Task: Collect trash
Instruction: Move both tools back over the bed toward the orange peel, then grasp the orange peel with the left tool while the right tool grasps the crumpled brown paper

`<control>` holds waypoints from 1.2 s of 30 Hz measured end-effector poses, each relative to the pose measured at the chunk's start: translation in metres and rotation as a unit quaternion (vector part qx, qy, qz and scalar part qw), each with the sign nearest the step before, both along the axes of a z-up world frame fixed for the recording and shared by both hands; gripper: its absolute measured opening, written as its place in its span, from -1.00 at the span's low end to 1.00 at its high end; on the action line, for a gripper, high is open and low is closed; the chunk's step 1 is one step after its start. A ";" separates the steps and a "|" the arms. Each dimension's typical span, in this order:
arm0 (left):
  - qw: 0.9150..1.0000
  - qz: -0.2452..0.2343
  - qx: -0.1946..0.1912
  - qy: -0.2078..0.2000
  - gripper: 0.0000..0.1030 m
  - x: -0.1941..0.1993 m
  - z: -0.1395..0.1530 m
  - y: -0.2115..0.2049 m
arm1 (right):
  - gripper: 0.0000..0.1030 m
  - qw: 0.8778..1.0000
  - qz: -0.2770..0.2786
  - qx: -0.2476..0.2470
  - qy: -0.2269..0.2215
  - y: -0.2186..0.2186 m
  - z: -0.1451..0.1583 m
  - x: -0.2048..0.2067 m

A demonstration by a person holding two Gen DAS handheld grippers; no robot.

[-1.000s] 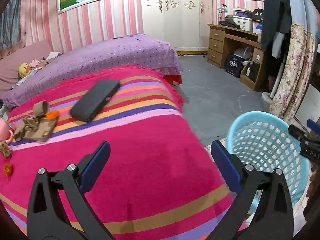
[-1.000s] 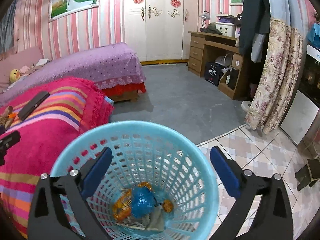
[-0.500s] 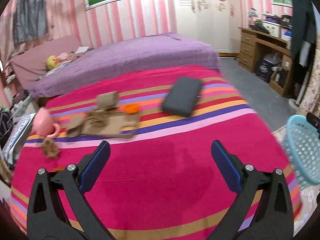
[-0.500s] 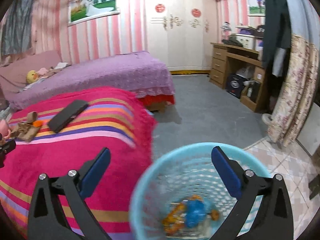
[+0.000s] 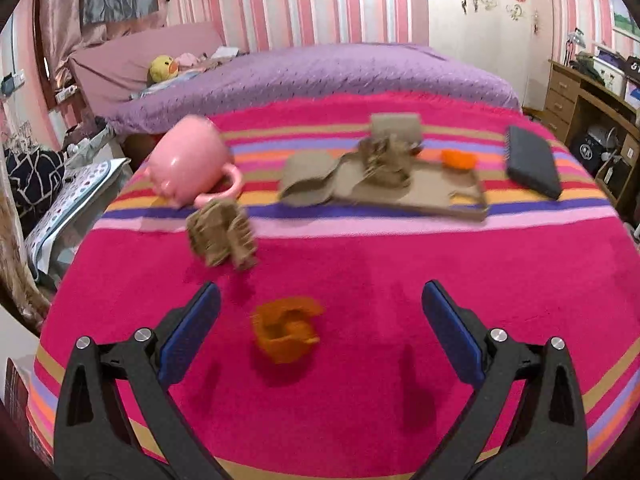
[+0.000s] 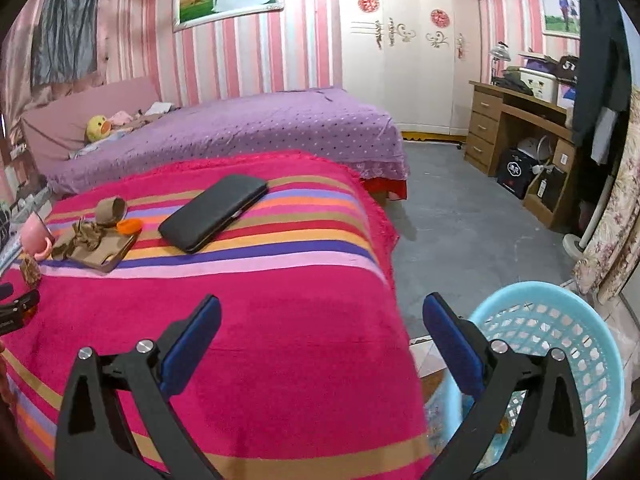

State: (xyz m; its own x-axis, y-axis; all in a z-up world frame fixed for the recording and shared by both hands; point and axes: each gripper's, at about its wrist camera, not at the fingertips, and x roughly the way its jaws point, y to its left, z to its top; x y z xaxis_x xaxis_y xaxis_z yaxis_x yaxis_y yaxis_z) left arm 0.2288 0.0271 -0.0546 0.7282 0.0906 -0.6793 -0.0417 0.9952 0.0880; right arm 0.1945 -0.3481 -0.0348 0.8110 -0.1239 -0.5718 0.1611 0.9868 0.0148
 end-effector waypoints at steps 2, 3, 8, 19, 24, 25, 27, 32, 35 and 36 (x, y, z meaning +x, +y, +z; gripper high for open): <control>1.000 -0.008 0.001 0.013 0.75 0.001 -0.007 0.009 | 0.91 1.000 0.007 -0.006 0.006 0.009 -0.002 0.004; 1.000 -0.013 -0.006 0.019 0.69 0.002 -0.009 0.011 | 0.91 1.000 0.007 -0.007 0.007 0.011 -0.002 0.005; 0.998 -0.037 -0.039 0.041 0.11 0.002 -0.015 0.017 | 0.91 1.000 0.011 -0.005 0.015 0.023 -0.006 0.011; 0.997 -0.071 -0.015 0.029 -0.60 0.000 -0.004 0.029 | 0.91 0.998 0.052 -0.029 0.032 0.078 -0.017 0.017; 0.999 -0.040 -0.026 0.009 -0.60 -0.001 0.012 0.076 | 0.91 0.997 0.070 -0.028 0.014 0.117 -0.009 0.021; 0.999 -0.031 -0.025 0.002 -0.60 -0.002 0.015 0.090 | 0.91 0.997 0.076 -0.029 0.010 0.129 -0.008 0.023; 0.999 -0.016 -0.032 -0.002 -0.60 -0.001 0.018 0.108 | 0.91 0.996 0.084 -0.027 0.006 0.153 -0.007 0.029; 0.999 0.030 -0.009 -0.005 -0.60 0.002 0.015 0.153 | 0.91 0.990 0.137 -0.011 0.012 0.232 -0.007 0.049; 0.999 0.046 -0.009 -0.008 -0.60 0.002 0.015 0.175 | 0.91 0.983 0.181 -0.011 0.020 0.284 -0.008 0.061; 0.999 0.049 -0.006 -0.009 -0.60 0.001 0.015 0.180 | 0.91 0.982 0.188 -0.008 0.021 0.295 -0.008 0.063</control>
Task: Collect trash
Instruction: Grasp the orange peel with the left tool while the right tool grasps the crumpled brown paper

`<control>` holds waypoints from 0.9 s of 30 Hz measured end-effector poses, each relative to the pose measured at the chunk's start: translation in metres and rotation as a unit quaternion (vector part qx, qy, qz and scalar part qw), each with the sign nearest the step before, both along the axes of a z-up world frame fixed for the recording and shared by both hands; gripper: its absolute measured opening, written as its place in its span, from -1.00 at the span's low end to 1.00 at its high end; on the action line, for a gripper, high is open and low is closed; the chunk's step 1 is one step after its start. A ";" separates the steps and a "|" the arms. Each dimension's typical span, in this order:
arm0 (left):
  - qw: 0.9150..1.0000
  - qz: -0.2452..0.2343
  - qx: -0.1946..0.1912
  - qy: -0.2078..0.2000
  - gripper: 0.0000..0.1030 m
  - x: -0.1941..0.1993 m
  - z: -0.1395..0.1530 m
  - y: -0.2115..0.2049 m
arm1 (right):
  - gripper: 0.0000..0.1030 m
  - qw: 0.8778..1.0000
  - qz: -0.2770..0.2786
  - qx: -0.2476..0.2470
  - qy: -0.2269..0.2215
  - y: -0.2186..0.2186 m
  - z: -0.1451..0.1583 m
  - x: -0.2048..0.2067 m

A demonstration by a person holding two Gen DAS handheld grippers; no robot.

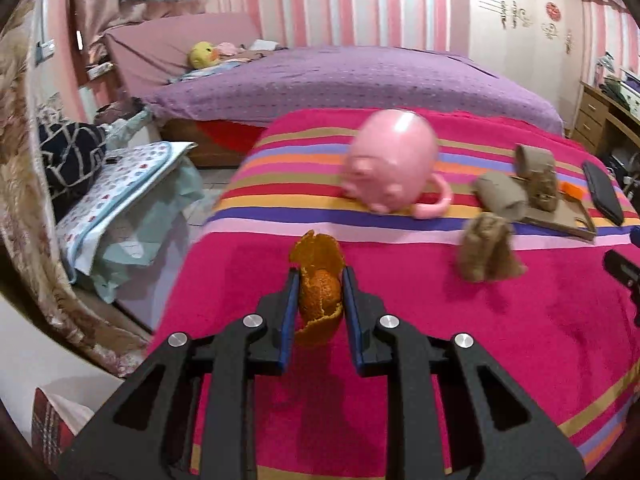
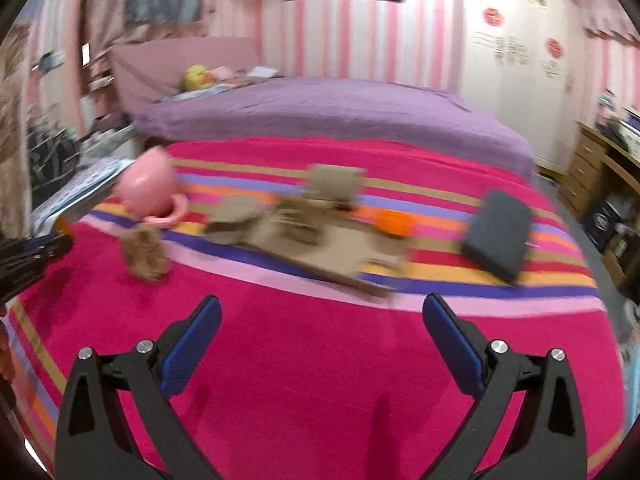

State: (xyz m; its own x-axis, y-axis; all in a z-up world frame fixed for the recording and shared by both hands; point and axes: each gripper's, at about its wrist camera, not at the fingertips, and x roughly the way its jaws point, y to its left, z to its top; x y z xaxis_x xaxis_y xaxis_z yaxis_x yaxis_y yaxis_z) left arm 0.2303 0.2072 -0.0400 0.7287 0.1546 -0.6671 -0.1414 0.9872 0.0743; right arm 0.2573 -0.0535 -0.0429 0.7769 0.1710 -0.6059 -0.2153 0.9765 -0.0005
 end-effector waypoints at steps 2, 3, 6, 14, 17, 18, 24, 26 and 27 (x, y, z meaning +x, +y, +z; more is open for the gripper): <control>1.000 0.013 0.003 -0.002 -0.60 -0.003 -0.001 0.014 | 0.91 1.000 0.026 0.007 0.007 0.029 -0.001 0.007; 1.000 0.019 -0.003 -0.002 -0.60 -0.005 -0.002 0.022 | 0.91 0.999 0.036 0.007 0.010 0.041 -0.003 0.009; 0.999 0.037 -0.005 0.000 -0.60 -0.010 -0.005 0.039 | 0.91 0.998 0.053 0.000 0.022 0.072 -0.009 0.018; 0.997 0.069 -0.016 0.000 -0.60 -0.014 -0.007 0.060 | 0.36 0.993 0.089 0.010 0.075 0.115 -0.028 0.049; 0.998 0.066 -0.014 -0.004 -0.60 -0.014 -0.004 0.055 | -0.20 0.988 0.121 0.044 0.089 0.113 -0.031 0.050; 0.998 0.064 -0.013 -0.006 -0.60 -0.013 -0.002 0.051 | -0.24 0.987 0.130 0.049 0.081 0.111 -0.029 0.047; 0.999 0.043 -0.007 -0.012 -0.60 -0.012 0.005 0.021 | -0.25 0.993 0.116 0.018 0.017 0.065 -0.006 0.019; 0.999 0.031 -0.004 -0.014 -0.60 -0.012 0.008 0.003 | -0.25 0.995 0.099 0.011 0.005 0.036 0.001 0.012; 1.000 0.024 -0.007 -0.014 -0.60 -0.011 0.009 -0.005 | -0.25 0.996 0.090 0.013 0.003 0.020 0.004 0.008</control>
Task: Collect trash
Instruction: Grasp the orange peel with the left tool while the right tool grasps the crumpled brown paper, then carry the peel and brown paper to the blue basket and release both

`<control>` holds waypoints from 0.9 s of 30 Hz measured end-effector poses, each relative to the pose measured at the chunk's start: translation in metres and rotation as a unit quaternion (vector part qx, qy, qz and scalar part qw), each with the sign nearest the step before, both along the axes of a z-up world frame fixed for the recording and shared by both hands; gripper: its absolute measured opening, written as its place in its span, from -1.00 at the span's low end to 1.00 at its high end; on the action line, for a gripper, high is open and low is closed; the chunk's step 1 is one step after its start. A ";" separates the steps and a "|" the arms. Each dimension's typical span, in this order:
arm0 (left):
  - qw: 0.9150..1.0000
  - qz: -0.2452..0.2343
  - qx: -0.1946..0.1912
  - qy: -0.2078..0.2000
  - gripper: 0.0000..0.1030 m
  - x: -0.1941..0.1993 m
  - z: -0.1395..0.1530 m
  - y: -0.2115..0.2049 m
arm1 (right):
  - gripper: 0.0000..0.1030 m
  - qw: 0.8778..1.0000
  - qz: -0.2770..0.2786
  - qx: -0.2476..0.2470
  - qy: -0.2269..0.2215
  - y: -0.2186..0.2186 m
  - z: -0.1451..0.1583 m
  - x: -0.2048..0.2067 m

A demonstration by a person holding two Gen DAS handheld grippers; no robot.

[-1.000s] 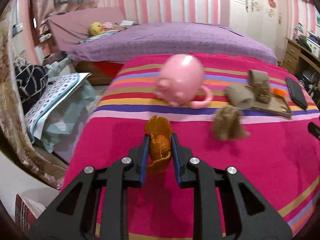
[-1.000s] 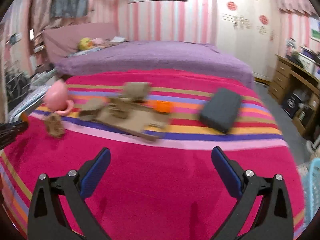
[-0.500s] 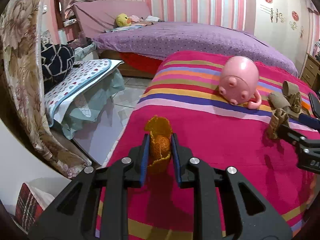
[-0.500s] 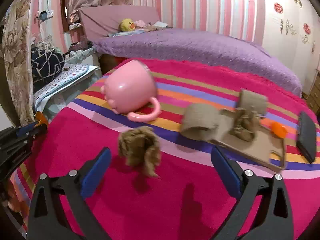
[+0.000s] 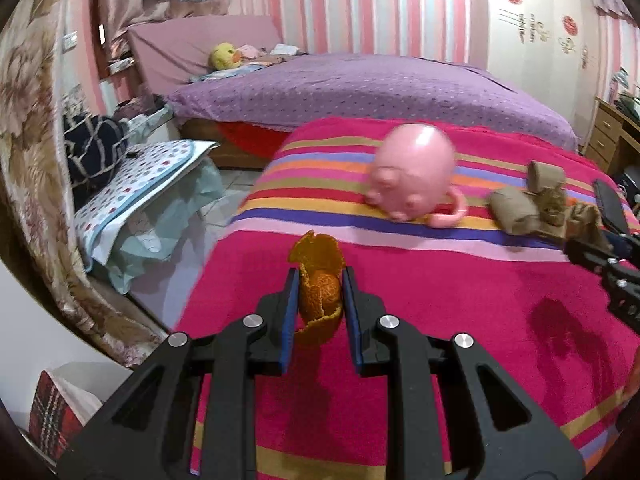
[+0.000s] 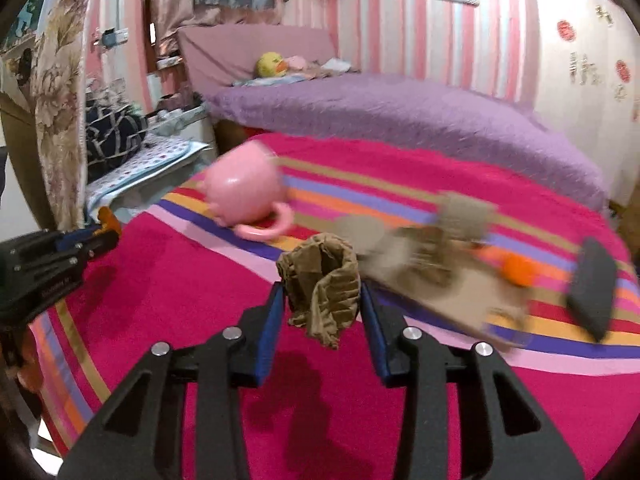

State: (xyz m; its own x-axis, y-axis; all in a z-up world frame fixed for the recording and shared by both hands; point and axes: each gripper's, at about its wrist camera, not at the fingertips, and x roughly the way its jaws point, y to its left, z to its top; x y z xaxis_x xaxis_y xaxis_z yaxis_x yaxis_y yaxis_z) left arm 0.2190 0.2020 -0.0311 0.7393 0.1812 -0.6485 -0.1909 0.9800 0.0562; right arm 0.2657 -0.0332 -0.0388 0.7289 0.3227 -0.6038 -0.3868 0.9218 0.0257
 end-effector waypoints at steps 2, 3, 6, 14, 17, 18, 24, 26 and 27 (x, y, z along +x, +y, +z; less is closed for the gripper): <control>1.000 -0.026 -0.001 -0.001 -0.60 0.001 0.003 -0.026 | -0.25 1.000 -0.021 0.010 -0.001 -0.037 0.006 -0.007; 0.999 -0.035 0.004 -0.003 -0.60 0.001 0.004 -0.038 | -0.25 0.999 -0.031 0.012 0.000 -0.055 0.009 -0.012; 0.998 -0.069 -0.006 -0.009 -0.60 0.000 0.009 -0.080 | -0.25 0.998 -0.061 -0.001 -0.010 -0.104 0.015 -0.030; 0.991 -0.130 -0.025 -0.005 -0.60 -0.007 0.006 -0.176 | -0.25 0.991 -0.129 -0.018 -0.034 -0.205 0.023 -0.066; 0.990 -0.142 -0.028 -0.009 -0.60 -0.009 0.006 -0.206 | -0.25 0.989 -0.140 -0.017 -0.044 -0.231 0.024 -0.073; 0.989 -0.143 -0.029 -0.011 -0.60 -0.010 0.006 -0.216 | -0.25 0.989 -0.142 -0.016 -0.047 -0.237 0.025 -0.074; 0.989 -0.139 -0.036 -0.017 -0.60 -0.007 0.008 -0.247 | -0.25 0.986 -0.161 0.002 -0.045 -0.273 0.020 -0.073; 0.989 -0.142 -0.029 -0.021 -0.60 -0.008 0.008 -0.257 | -0.25 0.986 -0.160 -0.003 -0.044 -0.280 0.018 -0.072; 0.989 -0.142 -0.027 -0.022 -0.60 -0.009 0.008 -0.260 | -0.25 0.986 -0.159 -0.006 -0.045 -0.282 0.018 -0.071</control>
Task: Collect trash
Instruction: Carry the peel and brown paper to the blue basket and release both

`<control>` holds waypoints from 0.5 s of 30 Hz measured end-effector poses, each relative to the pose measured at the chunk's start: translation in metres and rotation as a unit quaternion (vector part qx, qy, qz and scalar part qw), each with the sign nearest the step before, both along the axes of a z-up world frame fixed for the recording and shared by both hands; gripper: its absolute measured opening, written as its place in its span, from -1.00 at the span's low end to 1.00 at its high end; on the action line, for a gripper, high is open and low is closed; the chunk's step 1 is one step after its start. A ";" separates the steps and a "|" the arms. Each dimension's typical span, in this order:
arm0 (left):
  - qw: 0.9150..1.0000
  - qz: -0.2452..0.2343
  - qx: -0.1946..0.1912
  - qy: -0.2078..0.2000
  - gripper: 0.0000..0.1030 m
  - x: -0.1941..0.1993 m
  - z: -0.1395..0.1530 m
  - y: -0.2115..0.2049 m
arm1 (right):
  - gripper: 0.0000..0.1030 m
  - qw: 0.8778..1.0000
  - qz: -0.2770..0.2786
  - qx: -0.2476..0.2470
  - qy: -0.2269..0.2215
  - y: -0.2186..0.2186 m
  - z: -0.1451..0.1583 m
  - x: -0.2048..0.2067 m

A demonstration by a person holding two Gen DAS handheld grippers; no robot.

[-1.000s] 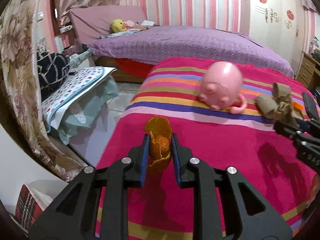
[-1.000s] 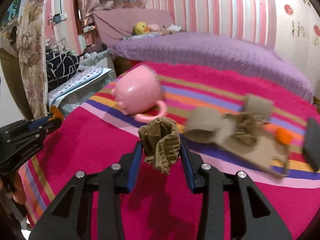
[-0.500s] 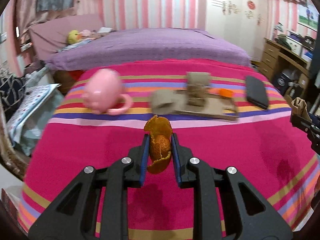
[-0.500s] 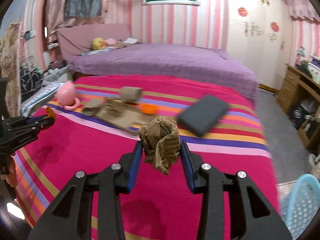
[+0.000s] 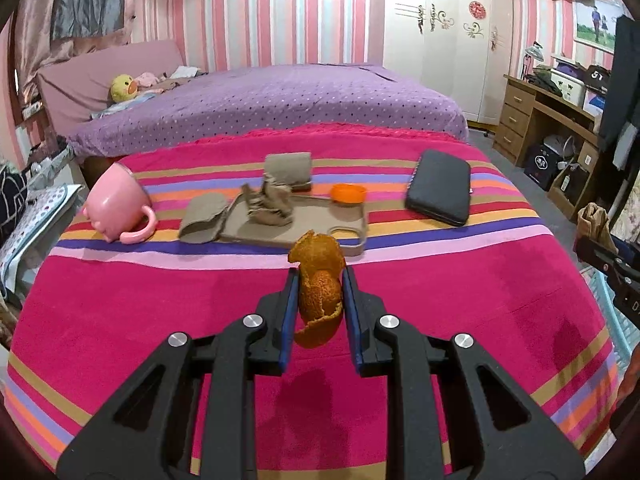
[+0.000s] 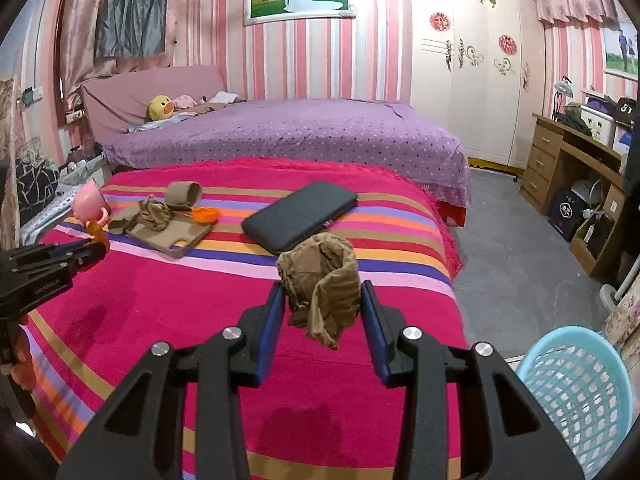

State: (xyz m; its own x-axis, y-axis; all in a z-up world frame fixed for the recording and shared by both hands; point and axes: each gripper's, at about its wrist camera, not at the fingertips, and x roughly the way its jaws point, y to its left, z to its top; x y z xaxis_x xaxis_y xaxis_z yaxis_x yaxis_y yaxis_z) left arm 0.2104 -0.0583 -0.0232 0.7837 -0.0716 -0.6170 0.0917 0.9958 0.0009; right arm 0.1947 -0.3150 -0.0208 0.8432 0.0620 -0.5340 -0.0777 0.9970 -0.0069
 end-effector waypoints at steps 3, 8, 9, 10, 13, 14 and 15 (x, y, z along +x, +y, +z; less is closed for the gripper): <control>1.000 -0.003 0.009 -0.001 -0.60 -0.002 -0.003 -0.012 | -0.25 1.000 0.003 0.002 0.001 -0.007 -0.002 0.001; 1.000 -0.003 0.022 -0.007 -0.60 -0.008 -0.006 -0.029 | -0.25 1.000 0.007 -0.004 -0.003 -0.016 -0.001 -0.003; 1.000 -0.006 0.020 -0.008 -0.60 -0.010 -0.005 -0.032 | -0.24 1.000 0.009 -0.004 -0.005 -0.020 0.001 -0.004; 1.000 -0.007 0.019 -0.010 -0.60 -0.012 -0.004 -0.034 | -0.24 1.000 0.009 -0.004 -0.008 -0.024 0.002 -0.005; 1.000 -0.010 0.018 -0.017 -0.60 -0.016 0.001 -0.045 | -0.24 1.000 0.004 -0.006 -0.013 -0.037 0.007 -0.011; 1.000 -0.011 0.012 -0.016 -0.60 -0.016 0.003 -0.049 | -0.24 1.000 0.001 -0.006 -0.015 -0.043 0.007 -0.013; 1.000 -0.012 0.008 -0.014 -0.60 -0.015 0.004 -0.052 | -0.24 1.000 -0.001 -0.006 -0.015 -0.049 0.008 -0.015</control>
State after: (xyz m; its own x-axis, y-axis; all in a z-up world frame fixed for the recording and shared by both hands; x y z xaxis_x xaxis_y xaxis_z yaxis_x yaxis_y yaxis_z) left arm 0.1952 -0.1106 -0.0196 0.7988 -0.0806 -0.5962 0.1146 0.9932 0.0192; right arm 0.1797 -0.3640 -0.0131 0.8589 0.0545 -0.5093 -0.0753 0.9970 -0.0204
